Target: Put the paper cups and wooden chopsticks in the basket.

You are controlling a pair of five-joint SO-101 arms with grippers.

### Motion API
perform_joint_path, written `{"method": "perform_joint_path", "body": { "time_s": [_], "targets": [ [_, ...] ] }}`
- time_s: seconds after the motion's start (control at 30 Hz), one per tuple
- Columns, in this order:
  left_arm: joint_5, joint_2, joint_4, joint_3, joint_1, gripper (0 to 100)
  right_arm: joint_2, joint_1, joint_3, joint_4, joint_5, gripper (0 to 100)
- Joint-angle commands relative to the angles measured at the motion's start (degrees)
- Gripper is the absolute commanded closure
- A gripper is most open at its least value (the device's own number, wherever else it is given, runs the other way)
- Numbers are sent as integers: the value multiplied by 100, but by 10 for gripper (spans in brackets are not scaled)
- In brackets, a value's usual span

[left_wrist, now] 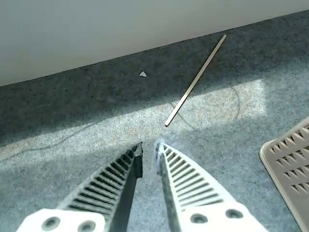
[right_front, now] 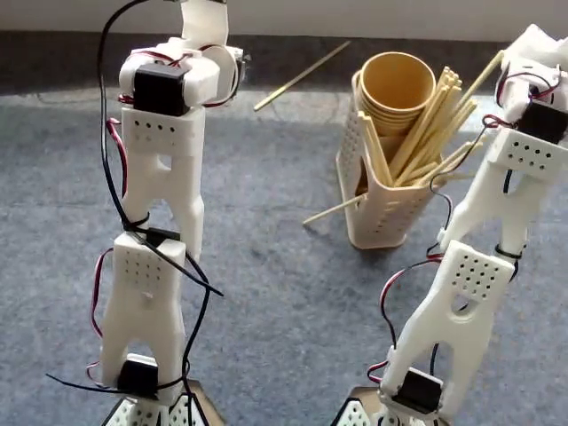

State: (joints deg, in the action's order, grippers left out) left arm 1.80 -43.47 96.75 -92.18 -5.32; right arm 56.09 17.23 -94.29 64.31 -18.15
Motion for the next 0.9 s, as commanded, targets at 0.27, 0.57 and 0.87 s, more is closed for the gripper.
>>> {"method": "perform_joint_path", "body": {
  "time_s": [0.27, 0.57, 0.87],
  "targets": [
    [-18, -110, 0, -286, 40, 912, -1473, -725, -374, 1253, -44, 710],
    [-18, -418, -44, -295, 22, 910, -2009, -892, -312, 3143, 378, 710],
    [-18, -418, -44, -295, 22, 910, -1332, -971, -374, 3635, 1108, 710]
  ]
}}
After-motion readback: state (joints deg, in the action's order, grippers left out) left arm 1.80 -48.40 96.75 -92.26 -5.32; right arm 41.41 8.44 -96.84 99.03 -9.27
